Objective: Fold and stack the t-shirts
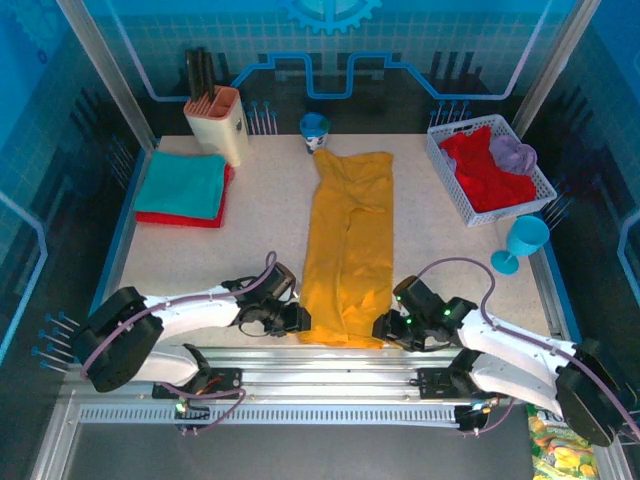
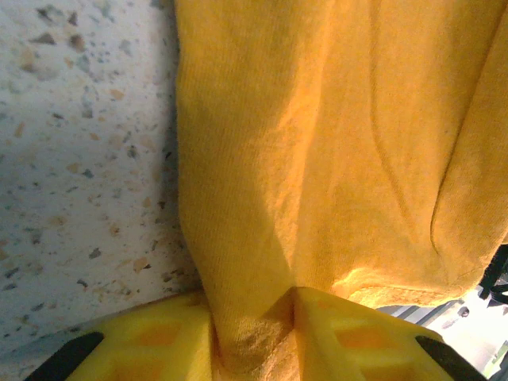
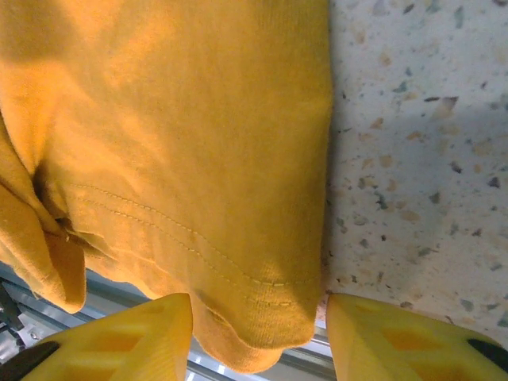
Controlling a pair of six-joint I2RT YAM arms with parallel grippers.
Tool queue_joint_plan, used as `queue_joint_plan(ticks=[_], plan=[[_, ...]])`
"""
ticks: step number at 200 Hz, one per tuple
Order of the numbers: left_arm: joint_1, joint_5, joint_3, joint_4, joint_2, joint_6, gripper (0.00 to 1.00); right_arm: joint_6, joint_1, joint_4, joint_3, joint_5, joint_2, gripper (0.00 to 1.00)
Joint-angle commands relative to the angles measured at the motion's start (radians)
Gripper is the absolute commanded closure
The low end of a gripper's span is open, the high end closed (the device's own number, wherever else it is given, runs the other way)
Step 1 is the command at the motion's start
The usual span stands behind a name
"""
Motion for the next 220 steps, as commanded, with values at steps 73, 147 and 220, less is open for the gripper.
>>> queue_joint_plan(ticks=[73, 147, 220], plan=[[-0.009, 0.012, -0.012, 0.006, 0.005, -0.013, 0.76, 0.006, 0.041, 0.133, 0.014, -0.028, 0.057, 0.59], [-0.011, 0.010, -0.004, 0.003, 0.002, -0.012, 0.77, -0.022, 0.049, 0.118, 0.054, -0.020, 0.070, 0.63], [-0.012, 0.011, -0.004, 0.010, -0.001, -0.013, 0.78, -0.037, 0.056, 0.244, -0.005, -0.043, 0.097, 0.62]])
